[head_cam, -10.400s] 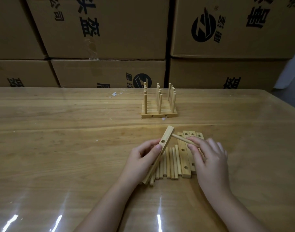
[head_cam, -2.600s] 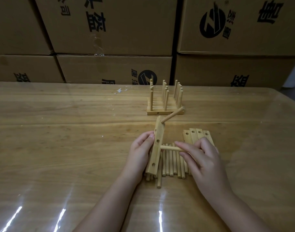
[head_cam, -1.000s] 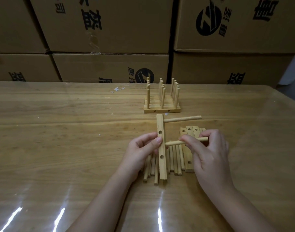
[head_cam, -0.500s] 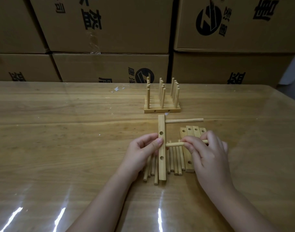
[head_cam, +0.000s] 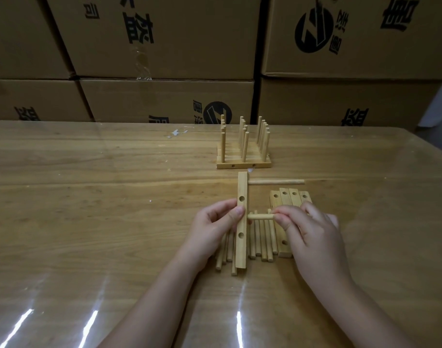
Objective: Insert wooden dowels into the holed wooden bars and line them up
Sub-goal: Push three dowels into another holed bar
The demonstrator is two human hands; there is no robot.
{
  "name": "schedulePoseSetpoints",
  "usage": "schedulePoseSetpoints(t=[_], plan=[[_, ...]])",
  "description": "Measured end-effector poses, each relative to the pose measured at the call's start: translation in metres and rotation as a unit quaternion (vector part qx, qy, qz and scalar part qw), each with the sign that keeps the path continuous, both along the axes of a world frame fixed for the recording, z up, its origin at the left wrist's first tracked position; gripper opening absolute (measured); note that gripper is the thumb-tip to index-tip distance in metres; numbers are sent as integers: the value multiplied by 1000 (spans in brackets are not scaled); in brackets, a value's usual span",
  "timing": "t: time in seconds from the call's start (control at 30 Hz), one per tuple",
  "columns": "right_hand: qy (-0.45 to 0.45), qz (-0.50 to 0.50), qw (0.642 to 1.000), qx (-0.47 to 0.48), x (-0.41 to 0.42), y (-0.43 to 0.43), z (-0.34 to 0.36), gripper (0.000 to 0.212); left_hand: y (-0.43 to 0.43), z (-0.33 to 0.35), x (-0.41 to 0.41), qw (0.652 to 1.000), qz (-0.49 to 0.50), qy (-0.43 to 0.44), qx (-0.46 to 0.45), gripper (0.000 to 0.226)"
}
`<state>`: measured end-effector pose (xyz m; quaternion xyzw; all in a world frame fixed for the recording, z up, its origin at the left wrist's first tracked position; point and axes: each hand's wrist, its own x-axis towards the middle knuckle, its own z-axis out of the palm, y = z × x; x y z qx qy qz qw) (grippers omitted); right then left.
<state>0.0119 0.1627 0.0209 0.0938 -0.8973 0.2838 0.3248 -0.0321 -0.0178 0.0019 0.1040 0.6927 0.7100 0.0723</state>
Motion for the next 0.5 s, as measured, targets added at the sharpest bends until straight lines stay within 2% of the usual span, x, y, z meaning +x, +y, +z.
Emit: schedulePoseSetpoints(t=[0.13, 0.3, 0.37, 0.5], plan=[[-4, 10, 1000, -21, 1, -1, -1, 21, 0, 1, -1, 1000, 7, -8, 15, 48], [-12, 36, 995, -93, 2, -2, -3, 32, 0, 6, 0, 997, 3, -20, 68, 28], [-26, 26, 991, -126, 1, 2, -4, 33, -1, 7, 0, 997, 6, -21, 78, 29], [11, 31, 994, -103, -1, 3, -3, 24, -2, 9, 0, 994, 17, -41, 95, 30]])
